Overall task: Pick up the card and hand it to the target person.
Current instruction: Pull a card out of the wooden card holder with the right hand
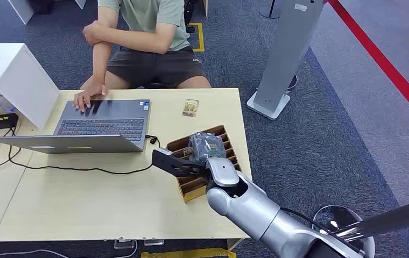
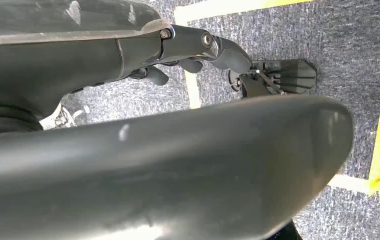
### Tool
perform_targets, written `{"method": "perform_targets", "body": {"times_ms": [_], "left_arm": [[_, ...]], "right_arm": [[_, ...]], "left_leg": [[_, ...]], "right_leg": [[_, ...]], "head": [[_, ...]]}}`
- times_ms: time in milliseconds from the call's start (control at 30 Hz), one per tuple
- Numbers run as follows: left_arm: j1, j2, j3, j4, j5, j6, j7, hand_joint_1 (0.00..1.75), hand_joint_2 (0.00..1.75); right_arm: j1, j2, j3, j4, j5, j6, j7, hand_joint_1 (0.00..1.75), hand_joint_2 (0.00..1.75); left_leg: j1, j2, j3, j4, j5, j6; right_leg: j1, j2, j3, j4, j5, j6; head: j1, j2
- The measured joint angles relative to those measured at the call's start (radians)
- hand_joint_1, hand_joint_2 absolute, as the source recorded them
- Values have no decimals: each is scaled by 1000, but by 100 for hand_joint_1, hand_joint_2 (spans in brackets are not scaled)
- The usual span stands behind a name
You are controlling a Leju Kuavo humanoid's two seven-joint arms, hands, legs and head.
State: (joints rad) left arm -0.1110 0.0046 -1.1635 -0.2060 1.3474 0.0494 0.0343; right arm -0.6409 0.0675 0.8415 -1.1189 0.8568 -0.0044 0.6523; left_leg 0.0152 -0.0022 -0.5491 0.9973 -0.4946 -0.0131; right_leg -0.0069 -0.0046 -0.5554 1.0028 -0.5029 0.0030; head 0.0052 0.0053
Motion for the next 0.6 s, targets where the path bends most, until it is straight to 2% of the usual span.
{"method": "perform_targets", "body": {"times_ms": [67,267,600], "left_arm": [[0,0,0,0,0,0,0,0,0],[0,0,0,0,0,2,0,0,0],[0,0,0,0,2,-1,-3,0,0]], "right_arm": [[0,0,0,1,0,-1,0,138,175],[0,0,-1,8,0,-6,-5,175,175],[-4,4,-1,25,3,-13,-18,175,175]], "left_leg": [[0,0,0,0,0,0],[0,0,0,0,0,0],[0,0,1,0,0,0]], "right_leg": [[0,0,0,0,0,0],[0,0,0,0,0,0],[0,0,1,0,0,0]], "head": [[0,0],[0,0],[0,0]]}}
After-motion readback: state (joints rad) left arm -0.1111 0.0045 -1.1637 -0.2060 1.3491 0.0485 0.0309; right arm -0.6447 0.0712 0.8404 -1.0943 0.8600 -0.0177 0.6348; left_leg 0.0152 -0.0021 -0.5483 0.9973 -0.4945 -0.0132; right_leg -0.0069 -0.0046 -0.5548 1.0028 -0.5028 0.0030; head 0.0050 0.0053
